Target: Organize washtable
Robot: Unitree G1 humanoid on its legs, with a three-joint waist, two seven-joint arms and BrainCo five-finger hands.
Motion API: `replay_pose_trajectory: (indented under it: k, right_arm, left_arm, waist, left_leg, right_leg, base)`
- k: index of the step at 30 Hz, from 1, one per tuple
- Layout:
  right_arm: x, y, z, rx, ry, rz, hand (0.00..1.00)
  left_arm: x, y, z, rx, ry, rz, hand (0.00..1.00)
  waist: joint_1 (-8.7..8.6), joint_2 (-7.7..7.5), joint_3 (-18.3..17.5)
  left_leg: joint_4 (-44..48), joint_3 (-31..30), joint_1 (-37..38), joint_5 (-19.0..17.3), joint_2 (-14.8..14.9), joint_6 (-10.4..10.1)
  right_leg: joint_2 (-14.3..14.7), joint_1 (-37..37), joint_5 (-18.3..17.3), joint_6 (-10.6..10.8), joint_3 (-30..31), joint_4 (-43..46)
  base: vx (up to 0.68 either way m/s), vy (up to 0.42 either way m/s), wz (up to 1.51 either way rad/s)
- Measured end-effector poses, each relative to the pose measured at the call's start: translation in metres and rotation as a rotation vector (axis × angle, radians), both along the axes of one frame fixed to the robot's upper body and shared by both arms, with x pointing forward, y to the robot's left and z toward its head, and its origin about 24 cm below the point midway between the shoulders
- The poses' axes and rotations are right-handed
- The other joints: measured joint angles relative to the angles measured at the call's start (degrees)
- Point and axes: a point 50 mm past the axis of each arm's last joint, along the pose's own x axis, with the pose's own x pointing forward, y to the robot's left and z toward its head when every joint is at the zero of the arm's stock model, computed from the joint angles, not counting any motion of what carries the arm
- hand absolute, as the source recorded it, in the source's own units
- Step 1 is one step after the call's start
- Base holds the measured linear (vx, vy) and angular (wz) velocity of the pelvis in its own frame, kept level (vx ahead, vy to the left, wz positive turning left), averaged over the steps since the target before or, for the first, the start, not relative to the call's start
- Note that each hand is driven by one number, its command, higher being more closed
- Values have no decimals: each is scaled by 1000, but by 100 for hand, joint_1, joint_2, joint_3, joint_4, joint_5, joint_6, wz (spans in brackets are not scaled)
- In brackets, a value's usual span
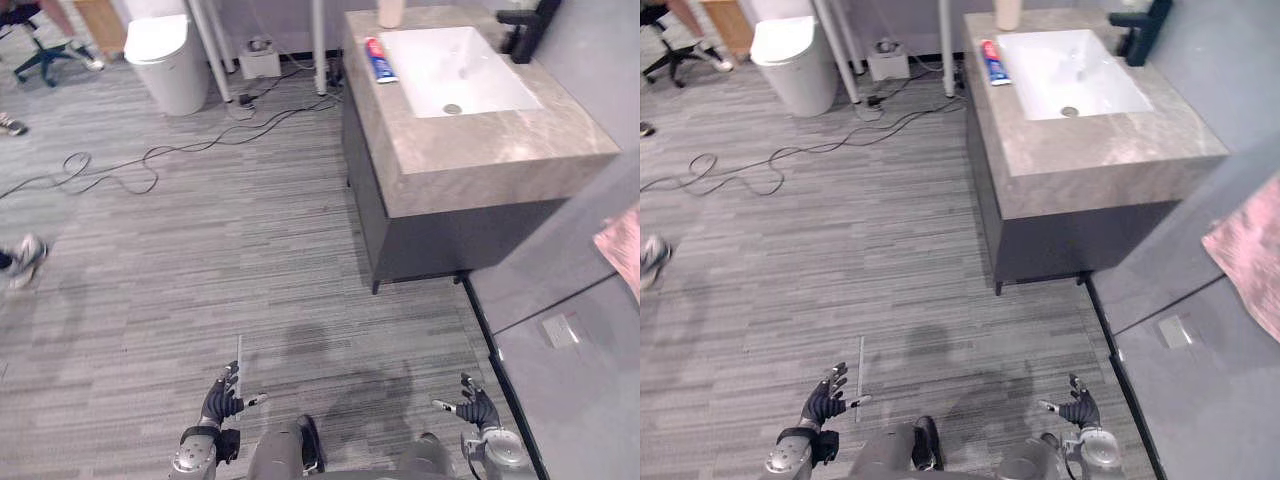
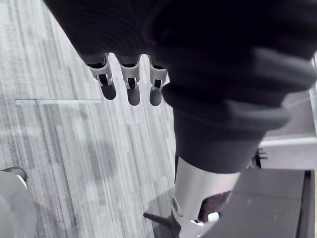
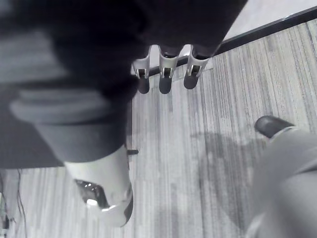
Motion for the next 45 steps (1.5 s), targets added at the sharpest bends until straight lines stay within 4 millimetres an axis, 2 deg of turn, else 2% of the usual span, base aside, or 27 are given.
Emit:
replay_pose_trajectory:
  k: [1,2,6,9,11,13,14,15,16,17,19,21,24,25,26,27,29,30,32,34,35,36,37,39,42,43,45]
  right_arm:
    - [1,5,-1,23,3,13,0]
    - [4,8,-1,33,-7,22,0]
    - [3,10,-2,39,-7,29,0]
    - [-11,11,-5,46,25,12,0]
    - [-18,11,-7,53,40,1,0]
    - [-18,11,-7,56,38,-6,0]
    - [-15,8,-5,51,26,-5,0]
    - [-11,6,-3,45,10,-2,0]
    - [-10,6,-1,44,-1,-3,0]
    - [-4,5,2,38,-27,1,0]
    - [4,4,5,36,-59,-3,0]
    - [10,2,6,40,-73,-25,0]
    - [7,-2,5,40,-68,-68,0]
    - [1,-6,4,29,-57,-84,0]
    - [-6,-17,6,-9,-43,-90,0]
    - [-9,-19,5,-16,-27,-92,0]
    - [-18,-1,-5,41,14,-100,0]
    - [-21,0,-6,45,24,-105,0]
    - [-21,1,-6,47,21,-104,0]
    - [-20,4,-6,54,18,-103,0]
    - [-19,7,-7,60,18,-94,0]
    - [-16,13,-7,68,16,-74,0]
    - [-12,20,-8,80,12,-48,0]
    - [-7,30,-8,100,7,-15,0]
    - [3,33,-6,103,-17,-1,0]
    - [6,33,-5,103,-25,2,0]
    - [1,33,-6,102,-14,-3,0]
  left_arm:
    - [-1,0,-1,-2,7,9,0]
    - [1,0,0,-3,5,5,0]
    - [18,-13,3,-24,-33,-37,0]
    - [26,-17,5,-26,-49,-61,0]
    - [23,-15,4,-23,-43,-56,0]
    - [21,-14,2,-25,-34,-41,0]
    - [23,-16,3,-37,-41,-36,0]
    - [19,-18,1,-53,-37,-9,0]
    - [17,-18,1,-57,-36,1,0]
    - [15,-17,0,-58,-34,8,0]
    - [20,-17,3,-59,-54,8,0]
    - [25,-14,6,-62,-76,31,0]
    - [27,-17,6,-76,-82,41,0]
    - [28,-22,6,-89,-87,42,0]
    - [29,-26,5,-101,-89,45,0]
    - [26,-26,2,-106,-74,54,0]
    - [32,-19,5,-78,-79,53,0]
    - [33,-18,6,-74,-83,53,0]
    - [28,-20,3,-75,-66,52,0]
    - [26,-20,3,-71,-60,44,0]
    - [25,-19,3,-66,-57,41,0]
    - [21,-18,2,-60,-47,39,0]
    - [16,-18,1,-60,-37,37,0]
    - [17,-19,1,-53,-38,22,0]
    - [26,-16,7,-41,-67,8,0]
    - [27,-15,7,-38,-70,7,0]
    - [31,-11,10,-23,-79,-1,0]
  waist:
    - [68,-71,3]
    - [48,21,55]
    - [-65,102,125]
    - [-188,-11,53]
    - [-253,25,-15]
    - [-243,74,-115]
    - [-242,194,-49]
    - [-227,273,-31]
    - [-213,251,-22]
    - [-159,251,-22]
    - [-97,235,-12]
    - [-92,211,2]
    - [-91,78,69]
    - [-106,121,46]
    - [-85,375,-31]
    - [-101,482,-34]
    - [-145,101,-113]
    - [-136,22,-136]
    - [-115,-27,-174]
    - [-125,-51,-174]
    - [-98,-93,-166]
    - [-114,-104,-160]
    - [-119,-38,-136]
    - [-154,7,-135]
    - [-276,6,-142]
    - [-277,-3,-146]
    - [-290,-177,-230]
  left_leg:
    - [-64,-105,60,-2,-33,50]
    - [-205,-242,121,12,-34,68]
    - [-732,-657,691,26,-42,68]
    - [-1353,-880,1291,59,-207,-212]
    - [-1414,-974,1556,-149,-157,-497]
    - [-394,-573,1373,-203,122,-1158]
    - [703,-137,1094,80,401,-1420]
    - [1666,220,877,757,694,-1302]
    - [2058,390,804,1062,880,-1270]
    - [2565,737,695,823,1130,-1072]
    - [2701,980,502,529,1271,-940]
    - [2361,1041,179,148,1349,-893]
    - [1100,1019,-98,125,1354,-937]
    - [33,762,-149,337,1276,-1025]
    - [-1143,274,-175,1006,1330,-1059]
    - [-1175,159,-117,1727,1302,-904]
    - [-1334,237,-19,1441,835,-831]
    - [-1268,244,-26,1363,766,-792]
    - [-1059,399,91,964,569,-636]
    - [-1116,530,306,857,526,-590]
    - [-1211,662,524,796,475,-568]
    - [-1337,820,827,694,445,-529]
    - [-1469,985,1148,617,477,-480]
    - [-1672,1141,1543,538,503,-454]
    - [-1803,1418,1907,548,725,-501]
    - [-1814,1449,1938,546,756,-506]
    - [-1866,1432,2099,489,605,-730]
  right_leg:
    - [233,-231,-159,447,-34,311]
    - [532,-465,-203,711,-275,325]
    - [1292,-984,273,1180,-774,-367]
    - [1341,-1259,1138,1155,-471,-1068]
    - [1371,-1273,1476,874,-321,-876]
    - [1481,-1020,1685,644,-358,-792]
    - [1627,-706,1634,577,-389,-884]
    - [1749,-309,1605,530,-257,-1139]
    - [1804,-72,1593,511,-133,-1321]
    - [1890,300,1593,511,166,-1647]
    - [1908,669,1591,509,657,-2014]
    - [1827,984,1586,513,1147,-2311]
    - [1500,1356,1365,819,1375,-2324]
    - [1414,1425,1193,1041,1432,-2309]
    - [1503,1475,925,1367,1463,-2293]
    - [1485,1548,837,1491,1507,-2270]
    - [1195,1371,791,1540,1433,-2057]
    - [1129,1320,773,1519,1377,-1979]
    - [927,1025,778,1518,1713,-1143]
    - [890,641,843,1627,1960,-306]
    - [854,304,1011,1814,2123,423]
    - [819,-73,1471,1916,2173,1293]
    - [826,-349,1497,1738,2066,1888]
    - [851,-793,929,1447,1569,2388]
    - [1189,-1339,553,1116,166,1340]
    - [1267,-1396,595,1056,-99,920]
    - [1479,-1336,1612,871,-477,-625]
  base:
    - [123,59,46]
    - [131,58,39]
    - [204,44,56]
    - [370,-26,71]
    - [530,-120,39]
    - [655,-127,8]
    - [696,-116,-27]
    - [714,-110,-53]
    - [587,-77,-102]
    - [459,-61,-98]
    - [536,7,-128]
    - [447,137,-127]
    - [310,227,-72]
    - [329,353,-69]
    - [338,385,-58]
    - [414,490,-34]
    - [355,368,-2]
    - [252,215,-16]
    - [276,241,-35]
    - [233,150,-35]
    - [249,134,-52]
    - [247,120,-74]
    - [249,108,-71]
    - [270,58,-56]
    - [360,-58,-33]
    - [358,-109,-35]
    - [354,-98,-26]
